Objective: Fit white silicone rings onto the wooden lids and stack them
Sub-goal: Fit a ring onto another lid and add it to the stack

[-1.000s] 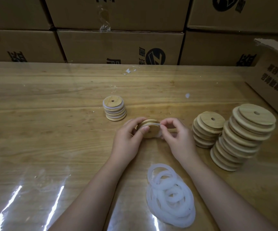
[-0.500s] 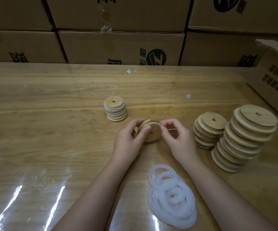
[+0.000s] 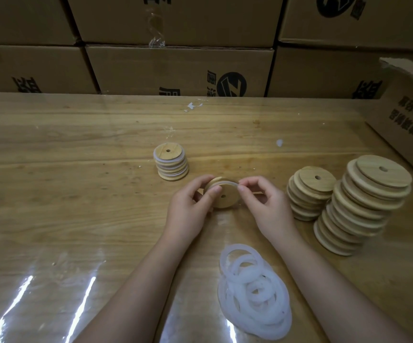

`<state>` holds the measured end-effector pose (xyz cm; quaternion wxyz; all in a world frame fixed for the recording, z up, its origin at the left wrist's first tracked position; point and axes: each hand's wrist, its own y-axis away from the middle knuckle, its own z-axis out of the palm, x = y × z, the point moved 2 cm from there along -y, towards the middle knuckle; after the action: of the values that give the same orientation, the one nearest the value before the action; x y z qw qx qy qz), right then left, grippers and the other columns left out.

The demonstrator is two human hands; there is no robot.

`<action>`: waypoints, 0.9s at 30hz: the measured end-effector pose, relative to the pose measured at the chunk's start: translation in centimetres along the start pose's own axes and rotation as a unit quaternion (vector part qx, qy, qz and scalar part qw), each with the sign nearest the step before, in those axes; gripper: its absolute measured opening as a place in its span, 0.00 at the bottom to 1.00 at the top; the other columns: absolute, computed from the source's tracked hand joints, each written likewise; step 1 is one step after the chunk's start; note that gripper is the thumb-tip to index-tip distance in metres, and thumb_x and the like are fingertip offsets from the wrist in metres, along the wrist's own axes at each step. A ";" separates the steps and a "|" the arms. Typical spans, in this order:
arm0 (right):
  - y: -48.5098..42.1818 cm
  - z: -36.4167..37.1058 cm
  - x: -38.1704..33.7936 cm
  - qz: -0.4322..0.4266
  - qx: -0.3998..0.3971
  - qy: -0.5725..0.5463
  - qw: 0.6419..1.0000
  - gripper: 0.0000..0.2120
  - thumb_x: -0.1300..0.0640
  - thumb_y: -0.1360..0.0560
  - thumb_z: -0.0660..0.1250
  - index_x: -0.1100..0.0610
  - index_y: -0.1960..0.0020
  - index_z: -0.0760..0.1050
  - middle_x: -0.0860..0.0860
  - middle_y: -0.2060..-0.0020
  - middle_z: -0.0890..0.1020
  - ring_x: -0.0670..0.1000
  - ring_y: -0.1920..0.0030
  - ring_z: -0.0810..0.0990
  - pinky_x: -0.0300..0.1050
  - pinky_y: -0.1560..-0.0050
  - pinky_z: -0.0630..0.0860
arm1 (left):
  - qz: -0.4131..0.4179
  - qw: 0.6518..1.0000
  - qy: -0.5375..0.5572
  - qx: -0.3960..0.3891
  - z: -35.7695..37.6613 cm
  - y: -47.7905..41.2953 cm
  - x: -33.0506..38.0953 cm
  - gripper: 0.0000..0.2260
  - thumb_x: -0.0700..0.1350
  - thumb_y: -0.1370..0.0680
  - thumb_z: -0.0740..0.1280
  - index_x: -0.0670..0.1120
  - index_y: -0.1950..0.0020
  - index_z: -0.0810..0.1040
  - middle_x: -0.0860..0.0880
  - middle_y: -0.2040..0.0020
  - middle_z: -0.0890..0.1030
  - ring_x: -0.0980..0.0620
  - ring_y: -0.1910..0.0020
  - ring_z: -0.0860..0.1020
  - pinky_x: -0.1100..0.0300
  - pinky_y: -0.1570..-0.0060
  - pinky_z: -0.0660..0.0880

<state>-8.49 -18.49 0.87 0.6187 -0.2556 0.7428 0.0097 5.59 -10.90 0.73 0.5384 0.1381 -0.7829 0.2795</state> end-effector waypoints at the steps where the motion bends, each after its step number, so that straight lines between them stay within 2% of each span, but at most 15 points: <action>1: 0.0 0.0 -0.1 -0.003 -0.003 -0.001 1.000 0.06 0.61 0.26 0.67 0.51 0.57 0.77 0.47 0.57 0.82 0.45 0.56 0.79 0.38 0.54 0.76 | 0.002 1.000 0.001 -0.002 0.0 0.0 0.0 0.07 0.43 0.25 0.70 0.52 0.49 0.80 0.57 0.67 0.79 0.53 0.71 0.75 0.55 0.66 0.74; 4: 0.0 -0.1 -0.3 -0.017 -0.008 -0.002 1.000 0.06 0.63 0.26 0.67 0.52 0.57 0.77 0.50 0.57 0.81 0.43 0.56 0.78 0.35 0.54 0.74 | 0.014 1.000 -0.012 0.000 0.0 0.0 0.1 0.09 0.42 0.26 0.70 0.45 0.46 0.80 0.50 0.60 0.81 0.51 0.68 0.75 0.51 0.62 0.76; 8: 0.1 -0.2 -0.7 -0.038 -0.008 -0.006 0.999 0.08 0.65 0.26 0.67 0.53 0.57 0.77 0.51 0.57 0.80 0.42 0.56 0.78 0.32 0.54 0.72 | 0.028 0.999 -0.034 0.004 -0.1 0.2 0.1 0.10 0.43 0.26 0.70 0.46 0.45 0.81 0.50 0.55 0.82 0.48 0.64 0.76 0.47 0.57 0.77; 12: 0.2 -0.2 -0.8 -0.061 -0.009 -0.012 0.998 0.08 0.66 0.26 0.66 0.54 0.57 0.78 0.50 0.58 0.78 0.40 0.57 0.77 0.30 0.55 0.72 | 0.062 0.996 -0.071 0.010 -0.2 0.3 0.2 0.10 0.46 0.26 0.70 0.48 0.45 0.81 0.53 0.54 0.82 0.55 0.65 0.74 0.57 0.59 0.74; 16: 0.1 -0.1 -0.7 -0.068 -0.008 -0.028 0.997 0.11 0.66 0.26 0.66 0.50 0.58 0.78 0.49 0.58 0.79 0.40 0.56 0.77 0.31 0.56 0.72 | 0.058 0.994 -0.091 0.006 0.0 0.4 0.3 0.12 0.52 0.27 0.67 0.50 0.46 0.80 0.55 0.56 0.81 0.55 0.65 0.74 0.58 0.60 0.73; 18: 0.0 -0.1 -0.6 -0.050 -0.007 -0.047 0.998 0.11 0.64 0.25 0.67 0.47 0.57 0.78 0.48 0.58 0.81 0.42 0.55 0.79 0.33 0.55 0.73 | 0.035 0.998 -0.051 0.002 0.1 0.3 0.2 0.06 0.48 0.25 0.67 0.52 0.48 0.79 0.55 0.57 0.81 0.53 0.64 0.75 0.54 0.60 0.75; 20: 0.0 -0.1 -0.5 -0.034 -0.008 -0.060 0.998 0.11 0.63 0.25 0.66 0.47 0.56 0.78 0.45 0.58 0.82 0.42 0.55 0.79 0.34 0.54 0.74 | -0.015 0.999 0.046 0.000 0.0 0.2 0.3 0.06 0.42 0.23 0.67 0.53 0.50 0.77 0.53 0.57 0.80 0.51 0.62 0.75 0.53 0.63 0.76; 23: -0.1 -0.1 -0.1 0.000 -0.025 -0.051 0.998 0.09 0.62 0.26 0.67 0.47 0.57 0.78 0.43 0.60 0.82 0.44 0.56 0.80 0.40 0.52 0.76 | -0.062 0.982 0.176 0.018 -0.4 -0.1 0.4 0.05 0.39 0.22 0.64 0.46 0.48 0.77 0.52 0.62 0.80 0.58 0.68 0.75 0.67 0.69 0.72; 25: 0.0 0.1 0.0 0.012 -0.046 -0.037 0.998 0.08 0.62 0.26 0.68 0.48 0.58 0.78 0.43 0.60 0.82 0.44 0.56 0.80 0.44 0.51 0.77 | -0.063 0.979 0.193 0.026 -0.6 -0.2 0.4 0.06 0.39 0.22 0.63 0.41 0.46 0.76 0.54 0.69 0.79 0.60 0.73 0.74 0.70 0.72 0.70; 27: 0.0 0.2 -0.1 0.015 -0.053 -0.035 0.998 0.08 0.62 0.26 0.68 0.48 0.58 0.78 0.43 0.61 0.82 0.44 0.56 0.80 0.45 0.51 0.78 | -0.060 0.978 0.197 0.027 -0.6 -0.3 0.4 0.07 0.39 0.22 0.63 0.40 0.45 0.75 0.55 0.70 0.79 0.60 0.75 0.73 0.70 0.73 0.69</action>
<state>-8.33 -18.41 0.94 0.6294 -0.2763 0.7232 0.0673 6.04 -10.72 1.35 0.6938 0.1419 -0.6440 0.2894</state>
